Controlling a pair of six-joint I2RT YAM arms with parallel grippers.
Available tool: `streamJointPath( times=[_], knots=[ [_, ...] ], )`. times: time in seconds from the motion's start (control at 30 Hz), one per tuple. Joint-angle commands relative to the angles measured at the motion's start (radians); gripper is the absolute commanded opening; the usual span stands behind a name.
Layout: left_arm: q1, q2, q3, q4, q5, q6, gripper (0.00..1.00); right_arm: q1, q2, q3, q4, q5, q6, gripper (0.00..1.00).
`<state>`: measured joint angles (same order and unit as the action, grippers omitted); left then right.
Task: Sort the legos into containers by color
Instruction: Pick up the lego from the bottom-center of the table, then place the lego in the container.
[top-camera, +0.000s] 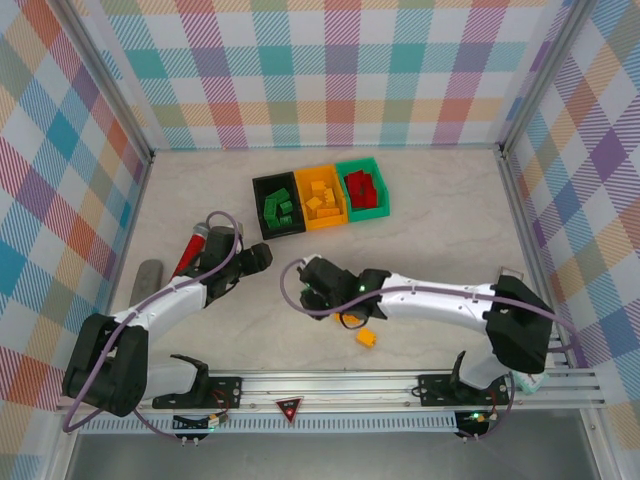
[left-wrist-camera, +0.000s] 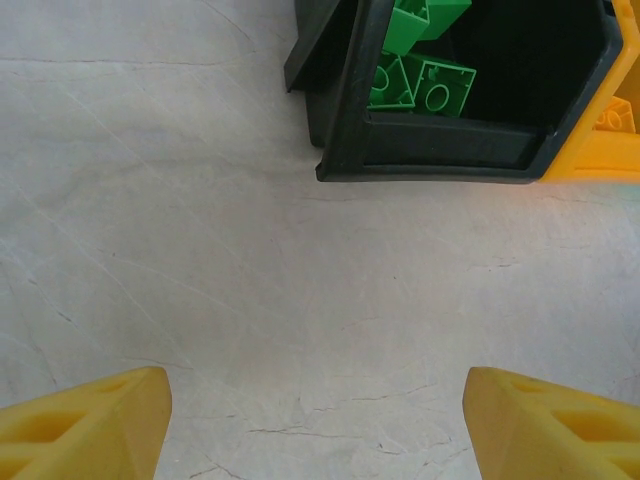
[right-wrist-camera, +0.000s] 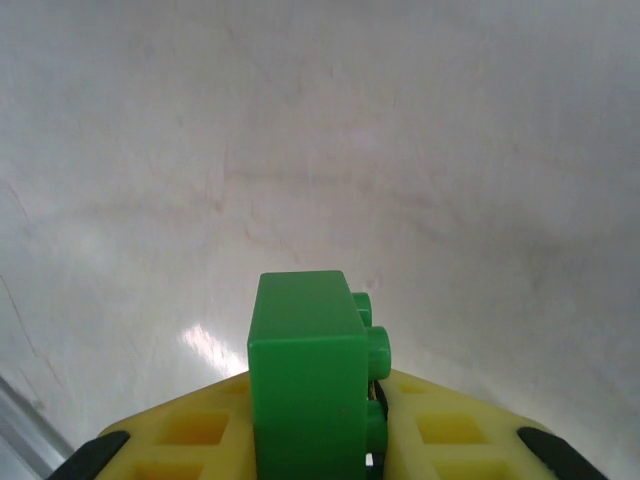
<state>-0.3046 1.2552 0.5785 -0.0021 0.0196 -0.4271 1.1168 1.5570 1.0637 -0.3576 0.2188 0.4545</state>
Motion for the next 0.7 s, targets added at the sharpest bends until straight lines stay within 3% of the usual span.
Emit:
streamJointPath(
  times=[0.0, 0.67],
  knots=[
    [0.017, -0.025, -0.009, -0.027, -0.024, -0.006, 0.77, -0.052, 0.067, 0.094, 0.085, -0.057, -0.051, 0.29],
    [0.028, -0.041, -0.014, -0.041, -0.037, -0.024, 0.76, -0.308, 0.539, 0.757, 0.009, -0.219, -0.133, 0.30]
  ],
)
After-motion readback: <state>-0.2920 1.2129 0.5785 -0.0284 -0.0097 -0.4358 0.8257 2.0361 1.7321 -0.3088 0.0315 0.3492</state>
